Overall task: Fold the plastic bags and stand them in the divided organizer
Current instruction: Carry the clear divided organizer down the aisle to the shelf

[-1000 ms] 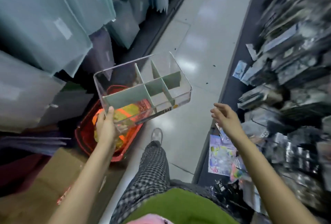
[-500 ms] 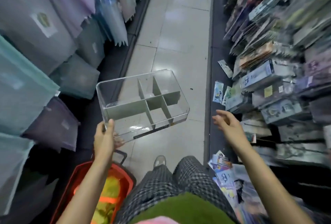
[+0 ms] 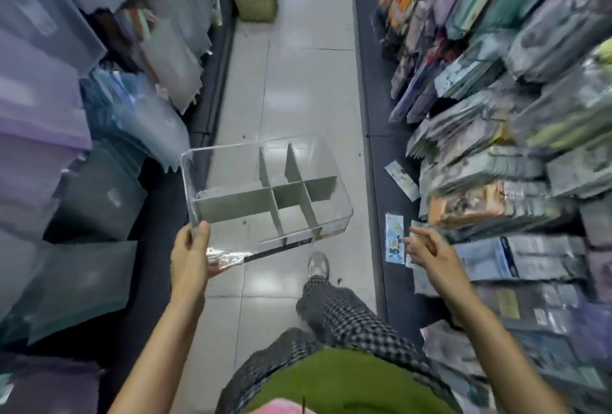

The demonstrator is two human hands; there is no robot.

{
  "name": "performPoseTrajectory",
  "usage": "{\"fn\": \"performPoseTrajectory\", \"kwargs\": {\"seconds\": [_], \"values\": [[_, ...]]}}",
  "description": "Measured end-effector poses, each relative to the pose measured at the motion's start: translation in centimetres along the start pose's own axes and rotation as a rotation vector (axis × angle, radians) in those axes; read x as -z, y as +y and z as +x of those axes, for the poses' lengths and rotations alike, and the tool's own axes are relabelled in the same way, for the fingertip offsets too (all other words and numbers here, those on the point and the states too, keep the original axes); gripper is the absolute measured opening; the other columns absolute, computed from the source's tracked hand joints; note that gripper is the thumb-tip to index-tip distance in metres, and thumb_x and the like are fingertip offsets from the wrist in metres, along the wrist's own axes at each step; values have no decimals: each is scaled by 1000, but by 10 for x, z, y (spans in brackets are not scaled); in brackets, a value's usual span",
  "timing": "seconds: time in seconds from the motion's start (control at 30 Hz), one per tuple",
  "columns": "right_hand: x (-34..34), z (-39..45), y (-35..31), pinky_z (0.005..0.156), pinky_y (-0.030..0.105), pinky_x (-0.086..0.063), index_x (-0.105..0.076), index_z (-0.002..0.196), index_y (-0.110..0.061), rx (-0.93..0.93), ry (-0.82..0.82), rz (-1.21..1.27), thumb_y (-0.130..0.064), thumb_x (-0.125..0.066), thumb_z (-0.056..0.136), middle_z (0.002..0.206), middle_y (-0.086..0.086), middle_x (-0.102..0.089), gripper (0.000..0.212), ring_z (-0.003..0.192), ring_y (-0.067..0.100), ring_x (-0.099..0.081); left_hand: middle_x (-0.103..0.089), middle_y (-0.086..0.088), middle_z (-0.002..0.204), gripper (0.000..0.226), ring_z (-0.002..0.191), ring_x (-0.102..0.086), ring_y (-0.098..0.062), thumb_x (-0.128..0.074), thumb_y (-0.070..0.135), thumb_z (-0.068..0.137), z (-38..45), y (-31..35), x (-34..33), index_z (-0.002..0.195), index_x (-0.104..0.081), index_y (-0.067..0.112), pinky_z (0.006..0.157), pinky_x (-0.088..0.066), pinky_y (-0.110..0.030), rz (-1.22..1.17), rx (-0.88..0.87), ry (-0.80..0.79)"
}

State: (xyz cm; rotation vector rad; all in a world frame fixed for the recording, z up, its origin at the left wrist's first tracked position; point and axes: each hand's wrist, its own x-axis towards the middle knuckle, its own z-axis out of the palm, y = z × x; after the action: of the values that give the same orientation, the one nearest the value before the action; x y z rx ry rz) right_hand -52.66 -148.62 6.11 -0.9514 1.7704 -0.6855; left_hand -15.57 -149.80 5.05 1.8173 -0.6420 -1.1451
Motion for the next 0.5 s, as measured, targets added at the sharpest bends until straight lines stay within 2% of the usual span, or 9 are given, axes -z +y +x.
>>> {"fn": "performPoseTrajectory", "kwargs": {"seconds": [0.07, 0.17, 0.27, 0.33, 0.43, 0.5], "values": [[3, 50, -41, 95, 42, -46, -53, 118, -21, 47, -36, -49, -23, -51, 95, 116, 11, -62, 22, 107, 25, -58, -62, -2, 116, 24, 105, -61, -26, -55, 52, 86, 34, 30, -22, 105, -59, 37, 71, -56, -44, -4, -12, 27], [4, 121, -103, 93, 36, -47, -53, 117, -27, 111, -84, -65, -28, -52, 95, 111, 2, -63, 22, 105, 17, -60, -61, -4, 113, 19, 101, -61, -25, -55, 47, 89, 81, 71, -49, 104, -58, 35, 64, -54, -36, -33, 15, 72], [2, 196, -161, 90, 31, -46, -53, 114, -32, 169, -112, -82, -31, -52, 95, 110, 1, -63, 19, 102, 14, -60, -57, -13, 100, 13, 88, -60, -30, -53, 41, 93, 130, 107, -75, 93, -57, 29, 68, -56, -46, -85, 46, 109], [-1, 248, -196, 91, 34, -47, -53, 113, -32, 198, -115, -65, -29, -52, 95, 111, 4, -63, 18, 102, 16, -60, -55, -16, 94, 13, 83, -59, -33, -52, 38, 94, 168, 130, -94, 92, -55, 26, 72, -54, -50, -103, 56, 138], [-4, 328, -242, 93, 35, -48, -54, 115, -31, 214, -108, -56, -30, -52, 95, 113, 3, -64, 21, 106, 17, -60, -56, -9, 89, 15, 75, -59, -29, -49, 36, 96, 238, 161, -129, 102, -50, 23, 53, -57, -32, -117, 59, 174], [-6, 382, -272, 90, 33, -48, -54, 117, -27, 215, -109, -50, -27, -52, 95, 114, 6, -63, 22, 106, 18, -60, -53, -7, 84, 15, 70, -57, -25, -48, 37, 96, 289, 184, -156, 102, -48, 23, 46, -54, -26, -113, 57, 193]]}}
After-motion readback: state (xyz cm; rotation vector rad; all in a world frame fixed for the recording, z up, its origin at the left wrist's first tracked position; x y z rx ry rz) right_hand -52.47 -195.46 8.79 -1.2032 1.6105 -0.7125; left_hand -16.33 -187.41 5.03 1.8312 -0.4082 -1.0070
